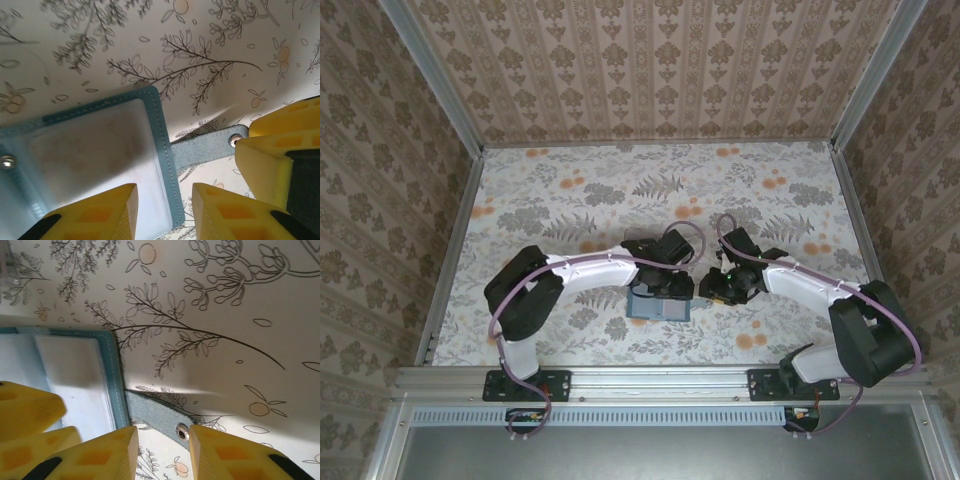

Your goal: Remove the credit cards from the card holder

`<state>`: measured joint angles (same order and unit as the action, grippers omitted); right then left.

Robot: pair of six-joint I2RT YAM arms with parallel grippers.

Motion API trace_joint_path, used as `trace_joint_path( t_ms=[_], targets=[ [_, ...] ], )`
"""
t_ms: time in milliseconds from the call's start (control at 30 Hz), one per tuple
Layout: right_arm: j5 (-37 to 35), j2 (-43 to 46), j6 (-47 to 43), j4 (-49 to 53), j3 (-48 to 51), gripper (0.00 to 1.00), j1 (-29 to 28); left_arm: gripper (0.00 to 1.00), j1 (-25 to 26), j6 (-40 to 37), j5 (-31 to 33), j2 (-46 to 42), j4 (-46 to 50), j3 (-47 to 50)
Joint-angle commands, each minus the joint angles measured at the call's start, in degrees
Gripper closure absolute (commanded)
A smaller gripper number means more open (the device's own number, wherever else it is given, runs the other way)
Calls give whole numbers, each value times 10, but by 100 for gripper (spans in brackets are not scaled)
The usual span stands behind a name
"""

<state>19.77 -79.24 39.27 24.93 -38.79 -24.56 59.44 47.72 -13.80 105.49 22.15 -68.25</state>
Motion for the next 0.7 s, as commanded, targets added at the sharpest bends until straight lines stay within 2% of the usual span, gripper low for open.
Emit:
trace_joint_path(
  t_ms=[0,267,667],
  targets=[
    [20,8,9,-13,1,67,3,67,4,31,-19,6,-24,9],
    [7,-18,0,-11,7,66,3,68,3,46,-26,16,-42,37],
    [-20,-10,-5,2,17,59,4,66,4,37,-15,27,-12,38]
  ],
)
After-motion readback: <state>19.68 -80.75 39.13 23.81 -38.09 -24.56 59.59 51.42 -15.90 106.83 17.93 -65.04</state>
